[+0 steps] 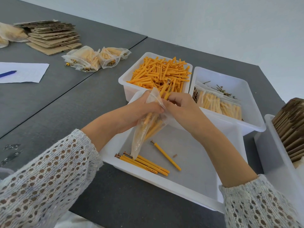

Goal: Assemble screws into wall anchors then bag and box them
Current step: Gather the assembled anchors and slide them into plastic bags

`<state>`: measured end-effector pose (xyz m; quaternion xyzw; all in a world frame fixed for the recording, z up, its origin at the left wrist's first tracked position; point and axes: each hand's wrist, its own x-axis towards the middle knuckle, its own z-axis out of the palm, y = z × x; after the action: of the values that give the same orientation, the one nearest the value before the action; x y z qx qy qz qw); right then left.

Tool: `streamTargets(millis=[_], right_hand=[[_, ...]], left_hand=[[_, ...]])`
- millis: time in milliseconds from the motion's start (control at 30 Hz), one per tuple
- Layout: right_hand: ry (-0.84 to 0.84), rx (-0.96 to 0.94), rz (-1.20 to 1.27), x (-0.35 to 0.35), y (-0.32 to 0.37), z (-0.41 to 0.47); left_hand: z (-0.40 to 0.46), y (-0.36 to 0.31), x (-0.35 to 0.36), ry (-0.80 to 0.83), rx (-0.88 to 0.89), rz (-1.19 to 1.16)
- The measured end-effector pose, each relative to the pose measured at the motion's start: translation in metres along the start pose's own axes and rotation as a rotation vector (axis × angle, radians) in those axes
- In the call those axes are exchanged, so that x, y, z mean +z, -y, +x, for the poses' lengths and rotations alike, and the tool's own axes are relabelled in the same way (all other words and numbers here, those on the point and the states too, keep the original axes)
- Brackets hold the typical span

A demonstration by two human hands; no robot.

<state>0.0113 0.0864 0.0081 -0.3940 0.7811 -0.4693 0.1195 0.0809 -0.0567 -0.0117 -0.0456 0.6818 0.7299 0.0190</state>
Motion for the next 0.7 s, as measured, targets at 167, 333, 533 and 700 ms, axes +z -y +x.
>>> streamTargets(millis=[167,333,533,700], right_hand=[[0.017,-0.008,-0.014,-0.014,-0.005,0.003],[-0.211,0.289,0.007,-0.025,-0.022,0.008],[0.454,0.482,-0.441,0.005,-0.029,-0.002],[0.666,0.364,-0.831,0.041,-0.037,-0.016]], left_hand=[[0.002,0.0,0.0,0.01,0.003,0.018],[0.003,-0.001,-0.004,-0.142,0.071,-0.081],[0.004,-0.001,-0.012,-0.283,0.166,-0.245],[0.004,-0.002,-0.013,-0.304,0.185,-0.287]])
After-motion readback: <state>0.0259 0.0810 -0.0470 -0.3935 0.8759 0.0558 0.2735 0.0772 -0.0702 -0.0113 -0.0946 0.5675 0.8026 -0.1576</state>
